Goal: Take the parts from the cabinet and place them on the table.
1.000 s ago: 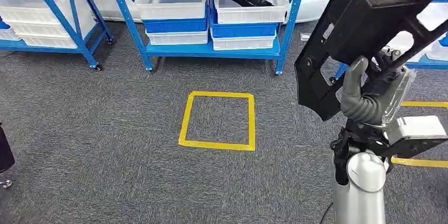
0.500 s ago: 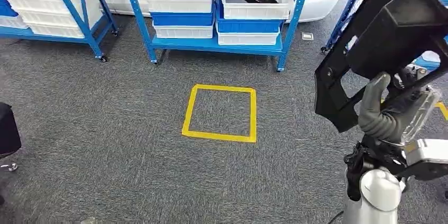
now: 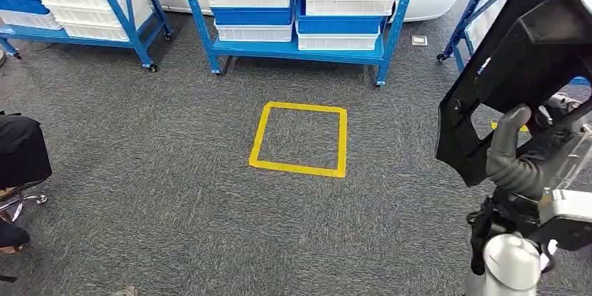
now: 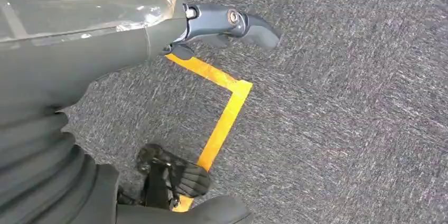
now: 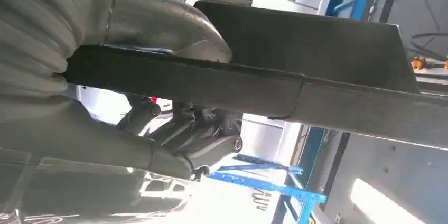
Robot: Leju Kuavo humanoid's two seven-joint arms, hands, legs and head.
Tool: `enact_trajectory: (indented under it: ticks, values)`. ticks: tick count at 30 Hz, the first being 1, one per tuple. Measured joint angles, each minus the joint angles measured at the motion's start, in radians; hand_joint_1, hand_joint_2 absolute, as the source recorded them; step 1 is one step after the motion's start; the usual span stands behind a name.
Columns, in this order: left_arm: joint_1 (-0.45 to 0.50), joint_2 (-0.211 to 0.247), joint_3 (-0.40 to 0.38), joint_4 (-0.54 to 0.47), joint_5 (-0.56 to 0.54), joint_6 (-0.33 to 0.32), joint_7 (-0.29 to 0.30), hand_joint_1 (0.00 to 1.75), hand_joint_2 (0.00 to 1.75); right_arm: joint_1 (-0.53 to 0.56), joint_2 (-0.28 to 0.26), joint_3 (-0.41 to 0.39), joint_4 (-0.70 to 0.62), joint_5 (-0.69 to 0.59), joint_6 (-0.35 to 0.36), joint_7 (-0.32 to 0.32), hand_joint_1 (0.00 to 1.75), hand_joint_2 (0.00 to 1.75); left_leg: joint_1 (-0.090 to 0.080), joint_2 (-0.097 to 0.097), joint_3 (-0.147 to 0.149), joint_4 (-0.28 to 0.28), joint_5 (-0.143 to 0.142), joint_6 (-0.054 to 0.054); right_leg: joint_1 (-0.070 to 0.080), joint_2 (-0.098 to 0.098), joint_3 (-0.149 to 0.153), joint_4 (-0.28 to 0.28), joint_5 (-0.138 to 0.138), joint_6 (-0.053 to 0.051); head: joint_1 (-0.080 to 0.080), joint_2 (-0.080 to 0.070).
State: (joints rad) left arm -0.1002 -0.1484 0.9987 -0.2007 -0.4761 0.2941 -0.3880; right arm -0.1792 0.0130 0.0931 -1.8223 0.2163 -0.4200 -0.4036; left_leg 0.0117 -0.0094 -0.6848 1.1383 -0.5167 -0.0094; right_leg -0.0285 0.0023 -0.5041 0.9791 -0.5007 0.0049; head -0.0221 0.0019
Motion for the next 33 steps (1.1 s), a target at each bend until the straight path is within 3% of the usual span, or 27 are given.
enact_trajectory:
  ticks: [2,3,4,6,7,8,12,14,15,17,18,19,20,21,22,23,24,27,28,29,30,32,33]
  values:
    - [0.001,0.000,0.000,0.000,-0.003,0.000,0.002,0.00,1.75,0.002,0.000,-0.001,0.000,0.005,-0.001,0.000,1.75,1.75,0.002,0.003,-0.051,0.138,-0.056,-0.008,0.004,-0.017,-0.008,0.001,0.005,-0.006,-0.001,0.000]
    - [0.002,0.000,0.000,0.000,-0.005,0.001,0.003,0.00,1.75,0.004,0.000,-0.002,0.000,0.006,-0.003,0.001,1.75,1.75,0.002,0.004,-0.052,0.156,-0.053,-0.009,0.005,-0.024,-0.010,0.001,0.007,-0.007,0.000,0.000]
    - [0.004,0.000,0.000,0.000,-0.008,0.003,0.004,0.00,1.75,0.007,-0.001,-0.002,0.000,0.007,-0.005,0.000,1.75,1.75,0.002,0.006,-0.031,0.132,-0.032,-0.007,0.006,-0.031,-0.012,0.001,0.009,-0.007,-0.001,0.000]
    - [0.005,0.000,-0.001,0.000,-0.013,0.005,0.006,0.00,1.75,0.013,-0.004,-0.004,0.000,0.010,-0.012,0.001,1.75,1.75,0.001,0.019,0.076,-0.031,0.040,0.001,0.006,-0.046,-0.010,0.001,0.009,-0.006,-0.001,0.000]
    - [0.004,0.001,-0.002,0.000,-0.018,0.006,0.007,0.00,1.75,0.016,-0.005,-0.006,-0.003,0.012,-0.015,0.000,1.75,1.75,0.001,0.042,0.129,-0.112,0.059,0.007,0.008,-0.052,-0.008,0.002,0.009,-0.005,0.000,0.000]
    - [0.001,0.001,-0.005,0.000,-0.020,0.006,0.009,0.00,1.75,0.020,-0.008,-0.009,-0.009,0.014,-0.017,0.000,1.75,1.75,-0.010,0.059,0.151,-0.148,0.044,0.011,0.015,-0.058,-0.013,0.002,0.010,-0.002,-0.001,0.000]
    - [0.001,0.000,-0.010,0.000,-0.021,0.006,0.011,0.00,1.75,0.033,-0.014,-0.010,-0.019,0.018,-0.010,-0.003,1.75,1.75,-0.014,0.033,0.132,-0.159,0.055,0.041,0.020,-0.084,-0.011,-0.001,0.015,0.022,0.004,0.000]
    - [0.000,-0.003,-0.010,0.000,-0.019,0.008,0.011,0.00,1.75,0.035,-0.017,-0.010,-0.020,0.021,-0.006,-0.004,1.75,1.75,-0.007,0.022,0.136,-0.170,0.068,0.056,0.015,-0.037,-0.043,0.054,-0.023,0.023,0.006,0.000]
    - [0.000,-0.002,-0.010,0.000,-0.017,0.009,0.011,0.00,1.75,0.035,-0.021,-0.010,-0.020,0.021,-0.005,-0.004,1.75,1.75,-0.007,0.017,0.132,-0.170,0.071,0.061,0.014,-0.020,-0.075,0.126,-0.057,0.017,0.009,0.000]
    - [0.001,-0.002,-0.010,0.000,-0.012,0.014,0.011,0.00,1.75,0.036,-0.023,-0.010,-0.014,0.024,0.002,-0.003,1.75,1.75,-0.010,-0.002,0.125,-0.169,0.074,0.065,0.015,-0.010,-0.156,0.295,-0.117,0.013,0.010,0.000]
    - [0.003,-0.002,-0.010,0.000,-0.010,0.019,0.014,0.00,1.75,0.036,-0.022,-0.009,-0.010,0.024,0.003,-0.003,1.75,1.75,-0.011,-0.012,0.123,-0.169,0.076,0.065,0.014,-0.010,-0.172,0.327,-0.119,0.019,0.010,0.000]
    - [0.004,-0.002,-0.010,0.000,-0.010,0.022,0.015,0.00,1.75,0.036,-0.022,-0.009,-0.006,0.024,0.003,-0.002,1.75,1.75,-0.011,-0.022,0.123,-0.168,0.077,0.065,0.014,-0.009,-0.162,0.306,-0.104,0.025,0.009,0.000]
    - [0.005,-0.003,-0.010,0.000,-0.009,0.023,0.016,0.00,1.75,0.036,-0.022,-0.009,-0.003,0.024,0.003,-0.002,1.75,1.75,-0.011,-0.033,0.123,-0.167,0.078,0.063,0.014,-0.008,-0.132,0.246,-0.073,0.033,0.010,0.000]
    - [0.005,-0.003,-0.010,0.000,-0.008,0.025,0.018,0.00,1.75,0.035,-0.022,-0.009,-0.002,0.024,0.003,-0.002,1.75,1.75,-0.011,-0.045,0.123,-0.165,0.079,0.062,0.013,-0.002,-0.085,0.151,-0.033,0.040,0.010,0.000]
    - [0.005,-0.003,-0.010,0.000,-0.008,0.027,0.019,0.00,1.75,0.035,-0.022,-0.009,-0.001,0.021,0.003,-0.003,1.75,1.75,-0.011,-0.054,0.122,-0.161,0.079,0.061,0.012,0.021,-0.038,0.055,0.003,0.042,0.010,0.000]
    - [0.005,-0.004,-0.010,0.000,-0.008,0.029,0.023,0.00,1.75,0.036,-0.022,-0.009,0.000,0.011,0.003,-0.007,1.75,1.75,-0.013,-0.063,0.117,-0.155,0.078,0.057,0.010,0.058,-0.020,0.007,0.006,0.034,0.010,0.000]
    - [0.005,-0.004,-0.010,0.000,-0.008,0.032,0.026,0.00,1.75,0.040,-0.022,-0.009,0.000,0.002,0.003,-0.014,1.75,1.75,-0.016,-0.073,0.110,-0.151,0.077,0.050,0.012,0.043,-0.019,0.005,0.010,0.027,0.008,0.000]
    - [0.014,-0.004,-0.010,0.001,-0.008,0.040,0.032,0.00,1.75,0.069,-0.019,-0.012,-0.002,-0.016,-0.003,-0.040,1.75,1.75,-0.009,-0.092,0.101,-0.155,0.089,0.029,0.018,0.023,-0.018,0.001,0.019,0.010,0.009,0.000]
    - [0.016,-0.001,-0.010,0.001,-0.008,0.041,0.032,0.00,1.75,0.075,-0.015,-0.012,-0.003,-0.021,-0.005,-0.046,1.75,1.75,-0.007,-0.075,0.098,-0.145,0.078,0.027,0.006,0.011,-0.014,-0.007,0.027,0.000,0.008,0.000]
    - [0.016,-0.003,-0.010,0.002,-0.008,0.041,0.032,0.00,1.75,0.081,-0.014,-0.013,-0.005,-0.023,-0.006,-0.049,1.75,1.75,-0.011,-0.039,0.082,-0.112,0.051,0.019,0.006,0.006,-0.014,-0.009,0.027,-0.003,0.005,0.000]
    - [0.014,-0.003,-0.010,0.002,-0.008,0.041,0.032,0.00,1.75,0.089,-0.013,-0.016,-0.008,-0.024,-0.008,-0.051,1.75,1.75,-0.007,-0.017,0.051,-0.043,0.009,0.013,0.006,-0.003,-0.014,-0.009,0.028,-0.006,-0.002,0.000]
    - [0.014,-0.002,-0.010,0.002,-0.008,0.041,0.031,0.00,1.75,0.103,-0.010,-0.024,-0.008,-0.026,-0.012,-0.058,1.75,1.75,0.000,-0.002,-0.026,0.120,-0.064,0.001,0.006,-0.023,-0.017,-0.009,0.027,-0.007,-0.002,0.000]
    - [0.014,-0.002,-0.010,0.002,-0.006,0.041,0.029,0.00,1.75,0.113,-0.007,-0.027,-0.010,-0.025,-0.012,-0.061,1.75,1.75,0.005,0.002,-0.046,0.161,-0.071,-0.004,0.005,-0.032,-0.018,-0.008,0.027,-0.007,-0.004,0.000]
